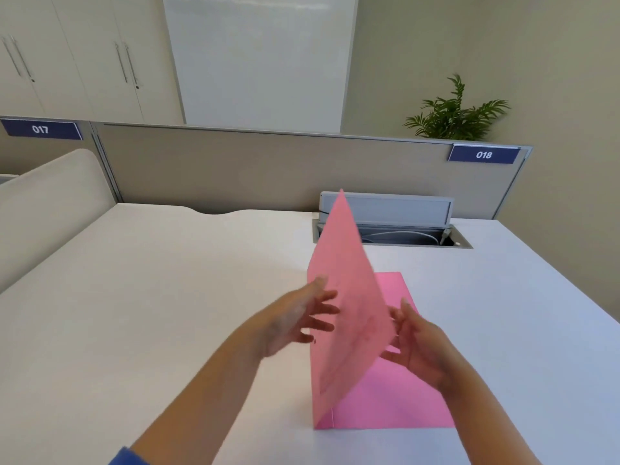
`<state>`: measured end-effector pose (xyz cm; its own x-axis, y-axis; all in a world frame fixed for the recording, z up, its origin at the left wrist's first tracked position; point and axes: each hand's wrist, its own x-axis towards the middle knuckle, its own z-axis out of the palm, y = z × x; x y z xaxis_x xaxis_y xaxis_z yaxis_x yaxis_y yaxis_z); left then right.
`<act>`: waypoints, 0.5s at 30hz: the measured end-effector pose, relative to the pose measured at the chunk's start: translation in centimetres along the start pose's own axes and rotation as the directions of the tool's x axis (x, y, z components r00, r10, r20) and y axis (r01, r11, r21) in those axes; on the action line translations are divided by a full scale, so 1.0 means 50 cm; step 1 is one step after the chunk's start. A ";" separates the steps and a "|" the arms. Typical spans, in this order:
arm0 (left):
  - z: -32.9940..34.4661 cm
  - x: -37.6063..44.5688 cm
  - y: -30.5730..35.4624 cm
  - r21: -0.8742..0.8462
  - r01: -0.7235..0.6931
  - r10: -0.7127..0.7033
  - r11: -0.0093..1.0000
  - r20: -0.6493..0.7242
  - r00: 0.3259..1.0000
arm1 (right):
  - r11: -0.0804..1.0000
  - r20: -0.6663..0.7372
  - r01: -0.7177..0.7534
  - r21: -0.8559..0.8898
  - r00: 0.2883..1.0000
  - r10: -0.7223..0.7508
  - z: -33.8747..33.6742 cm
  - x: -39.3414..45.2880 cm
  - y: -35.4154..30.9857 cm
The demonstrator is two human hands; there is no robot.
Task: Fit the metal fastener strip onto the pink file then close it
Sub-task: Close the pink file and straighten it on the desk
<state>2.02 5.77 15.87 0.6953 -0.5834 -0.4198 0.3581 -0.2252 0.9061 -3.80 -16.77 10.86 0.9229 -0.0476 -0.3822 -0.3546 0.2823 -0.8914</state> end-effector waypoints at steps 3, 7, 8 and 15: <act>0.037 0.030 -0.036 0.062 0.081 -0.084 0.995 0.048 0.995 | 0.984 -0.014 0.036 0.174 0.999 -0.034 -0.056 -0.017 -0.028; 0.038 0.053 -0.061 0.145 0.151 -0.129 0.978 -0.152 0.980 | 0.998 -0.051 0.014 0.069 0.999 -0.011 -0.140 -0.042 -0.031; 0.034 0.056 -0.067 0.148 0.168 -0.136 0.975 -0.204 0.969 | 1.000 -0.069 0.000 0.020 0.998 0.001 -0.153 -0.044 -0.029; 0.039 0.096 -0.128 0.132 0.287 -0.217 0.949 -0.390 0.895 | 0.837 -0.380 -0.242 -0.491 0.924 0.045 -0.179 -0.031 0.028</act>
<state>1.86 2.88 8.15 0.7875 -0.1692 -0.5926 0.4574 -0.4840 0.7460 -7.05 -24.87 8.02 0.7797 -0.3954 -0.4855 -0.5942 -0.2228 -0.7729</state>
